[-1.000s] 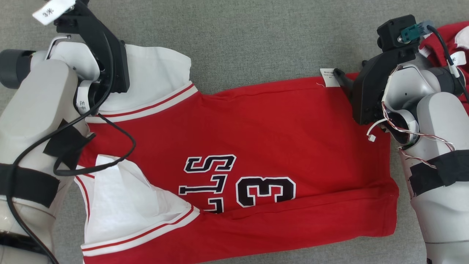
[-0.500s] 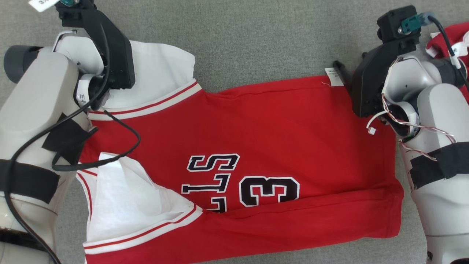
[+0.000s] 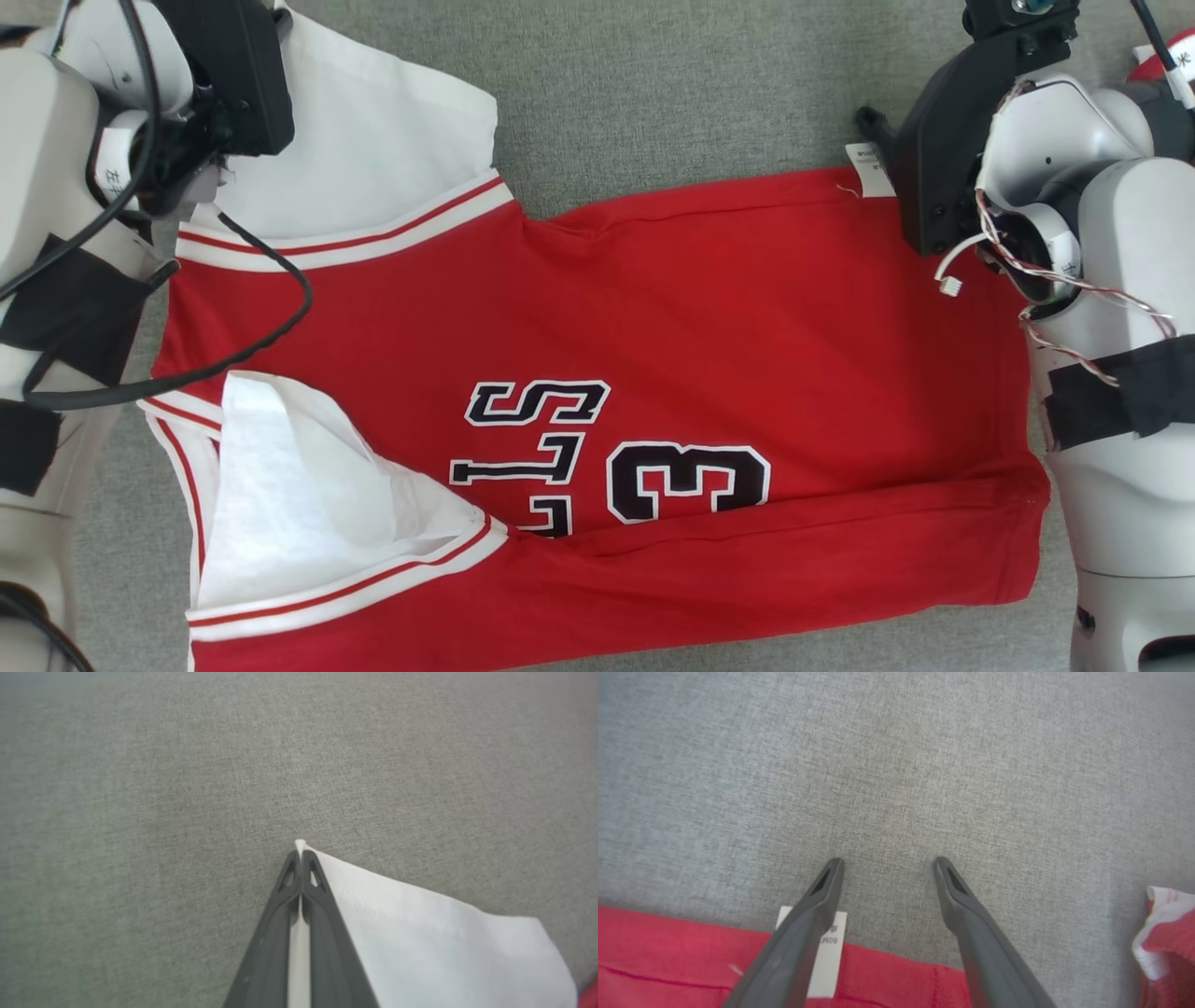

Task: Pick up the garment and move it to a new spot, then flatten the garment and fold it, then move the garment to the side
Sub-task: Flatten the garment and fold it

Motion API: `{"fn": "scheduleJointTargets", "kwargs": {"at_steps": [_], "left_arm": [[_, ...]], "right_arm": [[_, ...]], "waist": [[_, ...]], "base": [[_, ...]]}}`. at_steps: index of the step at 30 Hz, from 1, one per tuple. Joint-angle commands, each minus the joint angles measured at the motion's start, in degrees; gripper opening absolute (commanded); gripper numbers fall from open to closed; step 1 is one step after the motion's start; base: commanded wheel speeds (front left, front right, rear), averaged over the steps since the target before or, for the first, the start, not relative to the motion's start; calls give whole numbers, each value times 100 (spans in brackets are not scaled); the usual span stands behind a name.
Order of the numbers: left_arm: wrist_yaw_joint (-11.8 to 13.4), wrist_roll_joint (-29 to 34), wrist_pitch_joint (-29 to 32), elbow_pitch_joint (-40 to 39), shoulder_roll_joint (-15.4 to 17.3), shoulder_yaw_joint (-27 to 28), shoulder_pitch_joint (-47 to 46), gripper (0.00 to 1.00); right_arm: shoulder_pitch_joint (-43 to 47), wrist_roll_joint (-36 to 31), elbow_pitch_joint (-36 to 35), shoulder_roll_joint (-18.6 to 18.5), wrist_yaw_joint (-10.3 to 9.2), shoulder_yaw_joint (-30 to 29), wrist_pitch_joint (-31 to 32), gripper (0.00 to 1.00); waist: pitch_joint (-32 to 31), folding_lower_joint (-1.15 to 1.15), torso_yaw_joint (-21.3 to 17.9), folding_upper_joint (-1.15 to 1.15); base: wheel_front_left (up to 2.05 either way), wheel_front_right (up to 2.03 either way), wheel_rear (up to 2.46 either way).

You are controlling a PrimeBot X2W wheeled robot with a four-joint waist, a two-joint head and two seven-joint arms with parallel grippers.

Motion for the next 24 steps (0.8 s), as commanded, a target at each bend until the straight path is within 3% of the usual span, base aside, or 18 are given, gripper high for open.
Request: {"fn": "scheduleJointTargets", "kwargs": {"at_steps": [1,8,15,24], "left_arm": [[5,-63,50,-133,67,27,-11,0],[76,-206,336,-629,259,55,263,0],[194,-259,495,-1035,380,61,465,0],[297,-335,626,-1378,486,76,605,0]], "right_arm": [[148,-189,40,63,-3,38,71,100],[550,-430,-266,281,21,391,235,100],[1017,-462,-545,261,28,512,600,100],[1307,-912,-744,78,-8,-170,518,100]], "waist": [[64,0,25,0],[148,0,66,0],[85,0,90,0],[68,0,85,0]], "base": [[0,0,0],[0,0,0],[0,0,0],[0,0,0]]}}
